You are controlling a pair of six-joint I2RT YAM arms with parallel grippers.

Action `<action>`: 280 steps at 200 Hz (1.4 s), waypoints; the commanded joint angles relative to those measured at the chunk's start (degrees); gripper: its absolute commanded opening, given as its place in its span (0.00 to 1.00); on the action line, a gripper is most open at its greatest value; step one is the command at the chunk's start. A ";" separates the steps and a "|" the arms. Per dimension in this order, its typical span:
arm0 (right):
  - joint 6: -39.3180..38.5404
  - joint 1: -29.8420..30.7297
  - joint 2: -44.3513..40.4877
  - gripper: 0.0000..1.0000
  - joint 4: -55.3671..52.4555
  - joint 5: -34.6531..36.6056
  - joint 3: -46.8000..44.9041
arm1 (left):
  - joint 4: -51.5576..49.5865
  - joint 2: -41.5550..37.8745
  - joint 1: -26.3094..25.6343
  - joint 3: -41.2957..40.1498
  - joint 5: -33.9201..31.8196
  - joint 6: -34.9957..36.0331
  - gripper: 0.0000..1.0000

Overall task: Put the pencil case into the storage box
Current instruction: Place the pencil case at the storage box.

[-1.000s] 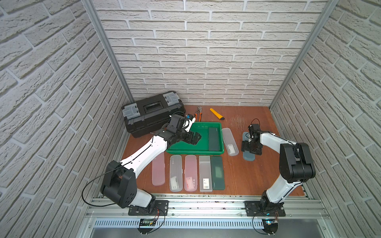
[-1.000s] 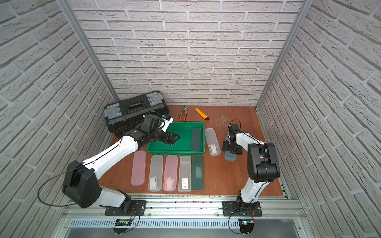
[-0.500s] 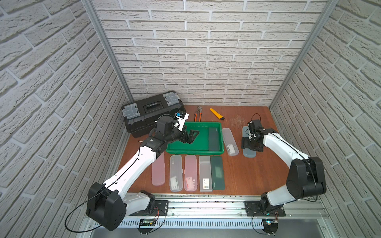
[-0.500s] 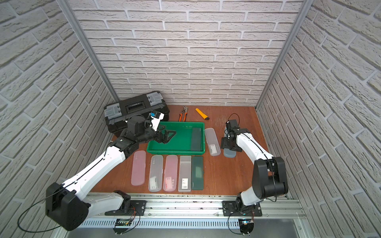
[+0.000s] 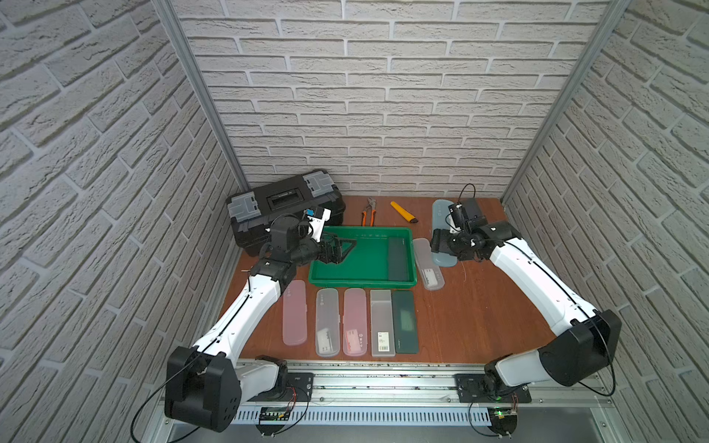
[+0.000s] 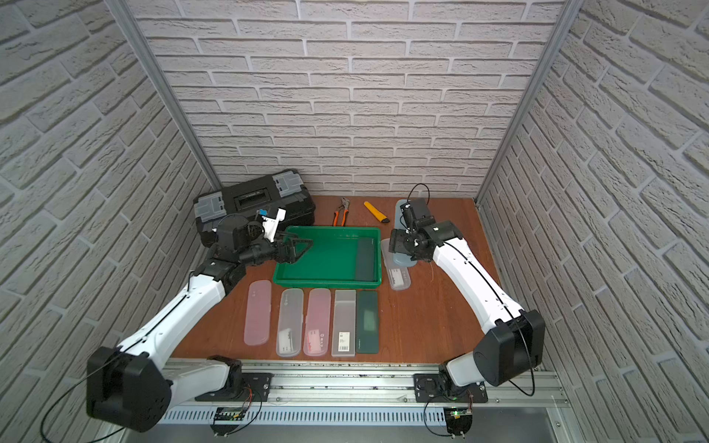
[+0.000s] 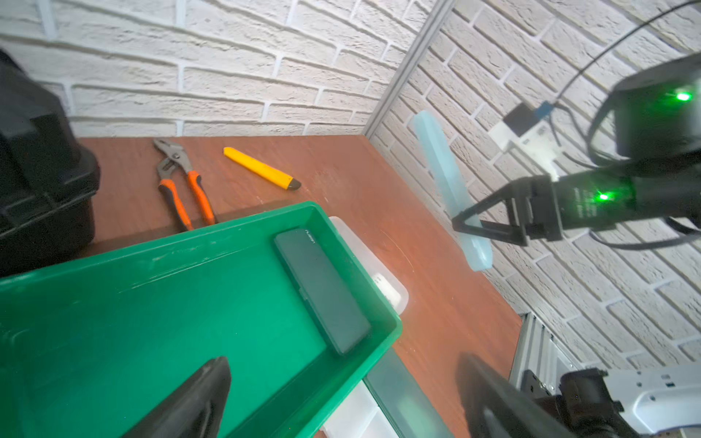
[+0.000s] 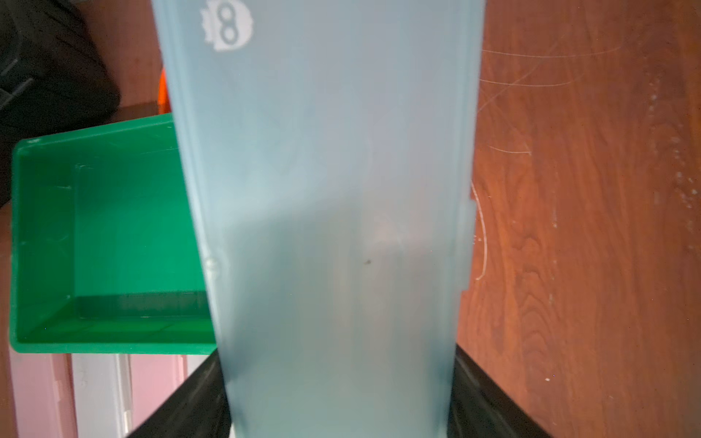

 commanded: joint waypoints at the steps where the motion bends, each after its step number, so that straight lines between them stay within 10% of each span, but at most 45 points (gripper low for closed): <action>1: 4.75 2.82 1.86 0.60 4.94 0.41 1.35 | -2.18 2.07 0.60 3.46 0.44 0.92 0.98; 169: 14.66 17.27 32.48 0.68 12.49 3.67 17.54 | -3.59 0.94 4.32 2.53 -9.51 1.68 0.99; 280: 13.50 19.84 34.66 0.89 11.02 4.65 18.71 | -4.10 1.40 4.38 3.00 -9.36 1.62 0.99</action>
